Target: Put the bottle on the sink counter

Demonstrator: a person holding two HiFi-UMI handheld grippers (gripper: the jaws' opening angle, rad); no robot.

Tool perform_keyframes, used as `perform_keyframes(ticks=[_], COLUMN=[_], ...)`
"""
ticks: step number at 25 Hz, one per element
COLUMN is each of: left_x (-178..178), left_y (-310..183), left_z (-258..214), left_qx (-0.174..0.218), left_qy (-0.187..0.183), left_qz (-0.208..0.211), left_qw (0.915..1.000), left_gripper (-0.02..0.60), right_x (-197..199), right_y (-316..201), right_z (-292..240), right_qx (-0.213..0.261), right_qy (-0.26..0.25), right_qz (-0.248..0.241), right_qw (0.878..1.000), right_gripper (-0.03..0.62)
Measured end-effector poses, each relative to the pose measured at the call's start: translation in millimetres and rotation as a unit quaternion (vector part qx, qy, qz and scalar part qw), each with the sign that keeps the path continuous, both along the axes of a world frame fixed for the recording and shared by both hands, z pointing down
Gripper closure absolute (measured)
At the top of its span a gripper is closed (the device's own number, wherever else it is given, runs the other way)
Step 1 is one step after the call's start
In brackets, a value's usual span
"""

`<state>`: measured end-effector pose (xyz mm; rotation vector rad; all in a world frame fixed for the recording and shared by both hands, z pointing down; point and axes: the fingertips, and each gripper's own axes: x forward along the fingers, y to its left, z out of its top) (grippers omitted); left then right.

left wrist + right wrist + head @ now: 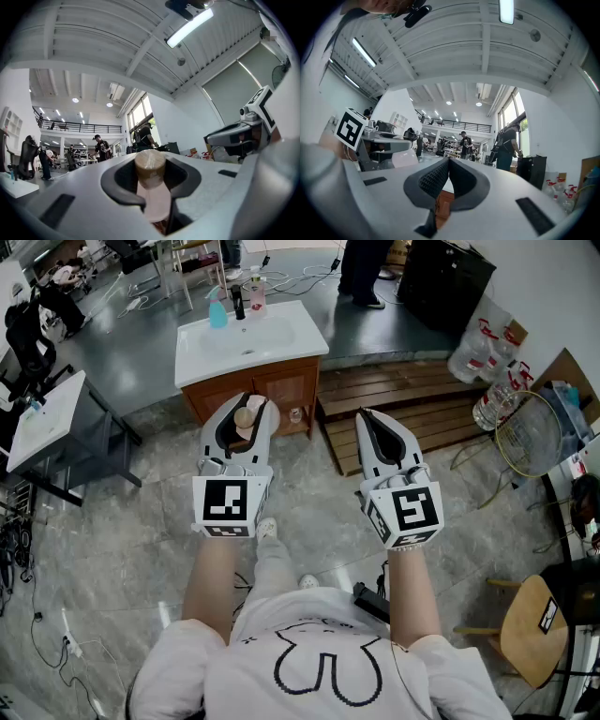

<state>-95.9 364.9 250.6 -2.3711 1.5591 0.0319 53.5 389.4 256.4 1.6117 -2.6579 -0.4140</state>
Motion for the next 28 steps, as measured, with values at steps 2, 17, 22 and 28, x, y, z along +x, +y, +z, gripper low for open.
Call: perform_keyframes(ticks=[2,17,22,28], left_x=[3.8,4.6,2.6,-4.4], left_y=[4.9,-52.2,-102.7,-178.1], left_z=[0.9,5.5,9.7,11.6], left_qx=[0.000,-0.010,-0.015,-0.023], left_qy=[0.002,0.007,0.009,0.011], left_qz=[0.003,-0.002,-0.004,-0.006], left_qw=[1.0000,0.9999,0.9998,0.9997], left_gripper=[0.466,0.465,0.465,0.465], right_x=[3.0,1.9,-1.0,-7.8], right_y=[5.2,-48.1,-98.0,-173.5], right_z=[1.7,3.6,7.3,10.0], right_qx=[0.000,-0.008,-0.014,-0.025], right_qy=[-0.001,-0.006,-0.003,0.003], right_qz=[0.000,-0.015,-0.019,-0.020], right_qw=[1.000,1.000,1.000,0.999], right_gripper=[0.566,0.566,0.566,0.566])
